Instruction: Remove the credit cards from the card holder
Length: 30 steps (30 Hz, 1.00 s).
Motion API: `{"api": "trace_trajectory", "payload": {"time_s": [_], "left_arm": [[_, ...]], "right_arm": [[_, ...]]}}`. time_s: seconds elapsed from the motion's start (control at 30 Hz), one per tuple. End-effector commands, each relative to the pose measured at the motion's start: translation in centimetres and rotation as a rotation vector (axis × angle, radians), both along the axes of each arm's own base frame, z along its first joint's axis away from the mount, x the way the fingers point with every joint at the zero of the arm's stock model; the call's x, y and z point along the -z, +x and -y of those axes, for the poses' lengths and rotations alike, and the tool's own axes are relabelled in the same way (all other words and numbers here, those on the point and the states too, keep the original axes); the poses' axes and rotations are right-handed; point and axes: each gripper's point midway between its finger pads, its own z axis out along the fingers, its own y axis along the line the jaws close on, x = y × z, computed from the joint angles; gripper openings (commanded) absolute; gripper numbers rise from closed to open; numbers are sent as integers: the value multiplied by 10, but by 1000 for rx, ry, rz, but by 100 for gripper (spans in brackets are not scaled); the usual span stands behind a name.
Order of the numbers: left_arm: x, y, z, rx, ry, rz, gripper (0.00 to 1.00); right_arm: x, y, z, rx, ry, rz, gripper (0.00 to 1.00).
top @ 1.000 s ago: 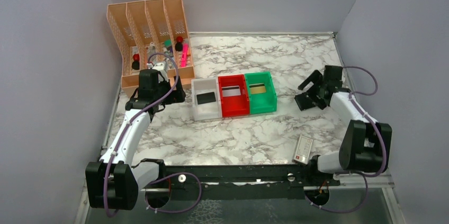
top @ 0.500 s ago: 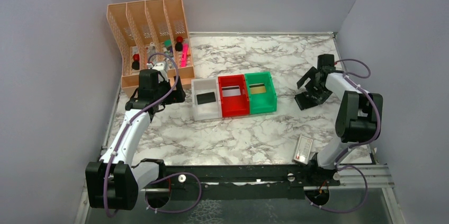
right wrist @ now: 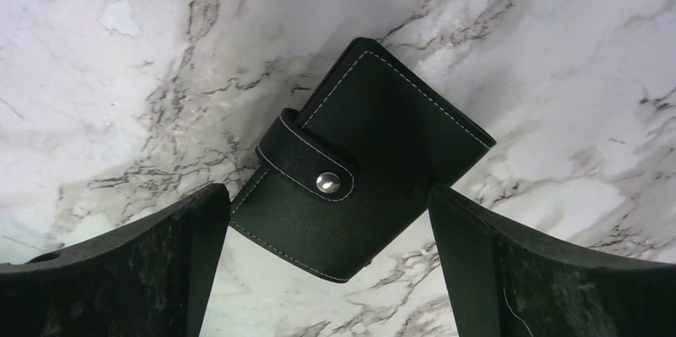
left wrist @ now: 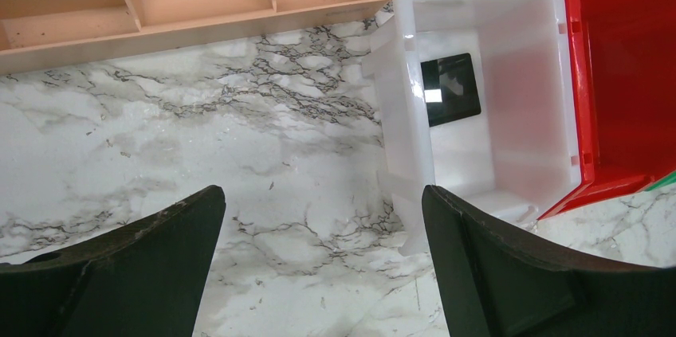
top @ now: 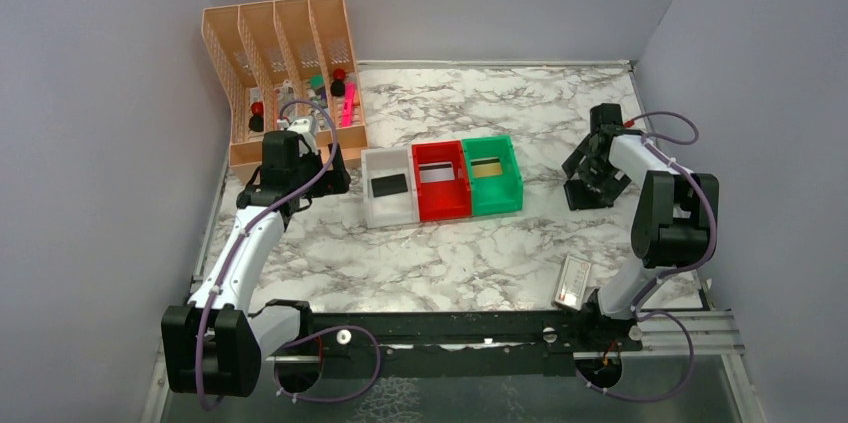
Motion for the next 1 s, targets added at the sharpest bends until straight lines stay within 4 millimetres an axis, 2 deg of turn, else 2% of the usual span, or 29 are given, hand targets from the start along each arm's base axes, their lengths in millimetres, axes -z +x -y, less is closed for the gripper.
{"api": "trace_trajectory", "payload": {"time_s": [0.0,0.23,0.47,0.57,0.63,0.73,0.83,0.97], "left_arm": [[-3,1,2,14,4,21,98],[-4,1,2,17,1,23,98],[-4,1,2,17,1,25,98],[-4,1,2,16,1,25,98],[-4,1,2,18,1,24,98],[-3,1,2,18,2,23,98],[-3,1,2,16,3,21,98],[-1,1,2,17,3,15,98]], "right_arm": [[-12,-10,10,60,-52,-23,99],[7,-26,8,173,-38,-69,99],[58,-41,-12,211,72,-142,99],[67,-47,-19,208,108,-145,98],[67,-45,-22,183,121,-119,87],[56,-37,-23,132,126,-65,80],[39,-28,-28,46,137,7,77],[9,-19,-46,-122,189,124,74]]}}
